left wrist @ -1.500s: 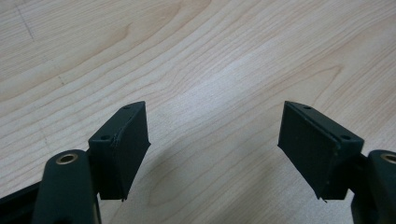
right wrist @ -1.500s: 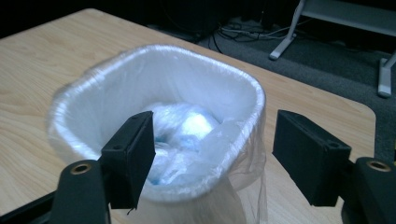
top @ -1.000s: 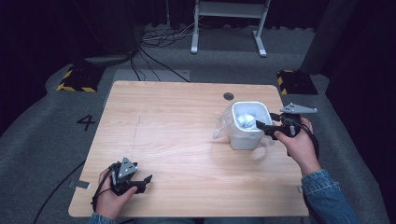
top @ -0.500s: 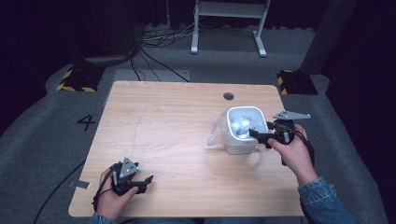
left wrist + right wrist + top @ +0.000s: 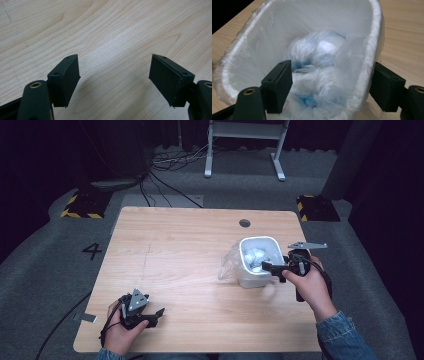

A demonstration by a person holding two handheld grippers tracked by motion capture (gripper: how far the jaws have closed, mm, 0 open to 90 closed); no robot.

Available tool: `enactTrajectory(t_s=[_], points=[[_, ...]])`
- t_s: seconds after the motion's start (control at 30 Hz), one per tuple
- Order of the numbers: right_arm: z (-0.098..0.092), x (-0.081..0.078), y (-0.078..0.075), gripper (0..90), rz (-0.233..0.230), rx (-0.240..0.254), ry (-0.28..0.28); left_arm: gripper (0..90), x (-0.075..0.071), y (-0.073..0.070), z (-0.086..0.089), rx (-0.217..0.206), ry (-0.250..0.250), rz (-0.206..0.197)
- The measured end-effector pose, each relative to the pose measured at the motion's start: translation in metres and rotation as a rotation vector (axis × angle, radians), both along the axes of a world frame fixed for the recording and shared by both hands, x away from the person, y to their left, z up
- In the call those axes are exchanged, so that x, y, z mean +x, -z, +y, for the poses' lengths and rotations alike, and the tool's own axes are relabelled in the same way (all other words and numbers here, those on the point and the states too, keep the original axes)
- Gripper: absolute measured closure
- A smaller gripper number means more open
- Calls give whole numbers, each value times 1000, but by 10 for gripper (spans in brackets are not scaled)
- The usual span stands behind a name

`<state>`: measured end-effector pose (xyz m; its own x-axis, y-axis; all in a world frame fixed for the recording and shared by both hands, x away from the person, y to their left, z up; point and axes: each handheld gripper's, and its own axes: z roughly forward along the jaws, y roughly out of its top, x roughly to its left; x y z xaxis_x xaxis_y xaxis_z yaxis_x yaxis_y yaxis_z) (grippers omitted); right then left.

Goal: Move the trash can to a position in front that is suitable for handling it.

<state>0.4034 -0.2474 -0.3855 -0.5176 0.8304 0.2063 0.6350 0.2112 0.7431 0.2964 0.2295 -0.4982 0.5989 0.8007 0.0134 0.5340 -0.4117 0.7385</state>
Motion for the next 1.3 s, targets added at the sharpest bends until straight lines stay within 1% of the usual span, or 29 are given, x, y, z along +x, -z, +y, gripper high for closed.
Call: enactTrajectory(t_s=[0.03, 0.1, 0.17, 0.23, 0.27, 0.33, 0.43, 0.47, 0.5, 0.53, 0.57, 0.6, 0.67, 0.77, 0.87, 0.9, 0.93, 0.97, 1.0, 1.03, 1.07, 1.1, 1.17, 1.2, 1.3], points=[[6, -6, -1, 236, 7, -12, -10, 241, 0, 0, -1, 3, 0, 0], [11, -11, -3, 229, 19, -17, -21, 241, 0, 1, -1, 4, 3, -1], [14, -14, -8, 242, -2, -14, -26, 241, 0, 0, -1, 5, 1, -1], [12, -14, -13, 227, -26, -13, -13, 241, 0, 0, -1, 4, 0, -1], [11, -14, -15, 223, -26, -13, -10, 241, 0, 0, 0, 3, 0, -2], [7, -13, -18, 222, -35, 6, -9, 241, 0, 1, 0, 3, 0, -1], [-1, -10, -26, 212, -85, 45, -14, 241, 0, 1, 0, 5, 0, 0], [-1, -10, -26, 212, -85, 45, -14, 241, 0, 1, 0, 5, 0, 0], [-8, -6, -31, 208, -126, 65, -12, 241, 0, 1, 0, 8, 0, -2], [-8, -6, -31, 208, -126, 65, -12, 241, 1, 2, 0, 6, 2, -2], [-13, -2, -34, 205, -149, 61, -7, 241, 1, 2, -1, 7, 1, 1], [-21, 6, -34, 203, -176, 22, 3, 241, 1, 2, -1, 7, -1, 1], [-29, 15, -29, 202, -196, -20, 21, 241, 1, 2, 0, 6, -3, 2], [-36, 26, -18, 199, -187, -26, 37, 242, 1, 2, 1, 9, -9, -1], [-38, 33, -5, 203, -197, -44, 42, 242, 0, 3, 2, 10, -10, -1], [-38, 33, -5, 203, -197, -44, 42, 242, 0, 3, 2, 10, -10, -1], [-39, 35, -2, 207, -196, -43, 40, 242, -2, 3, 2, 5, -19, 0], [-39, 40, 10, 218, -196, -49, 36, 241, -3, 3, 4, 7, -19, -4], [-38, 43, 16, 221, -205, -60, 32, 241, -4, 3, 5, 1, -23, -6], [-38, 43, 16, 221, -205, -60, 32, 241, -4, 3, 5, 1, -23, -6], [-37, 45, 25, 228, -219, -78, 23, 241, -5, 3, 6, -5, -27, -7], [-35, 48, 37, 228, -208, -94, 10, 239, -5, 3, 6, -9, -29, -5], [-32, 50, 49, 230, -198, -86, -7, 238, -6, 3, 7, -19, -35, -6], [-32, 50, 49, 230, -198, -86, -7, 239, -6, 3, 7, -19, -35, -6], [-25, 47, 58, 264, -200, -78, -32, 239, -6, 3, 7, -16, -31, -7]])
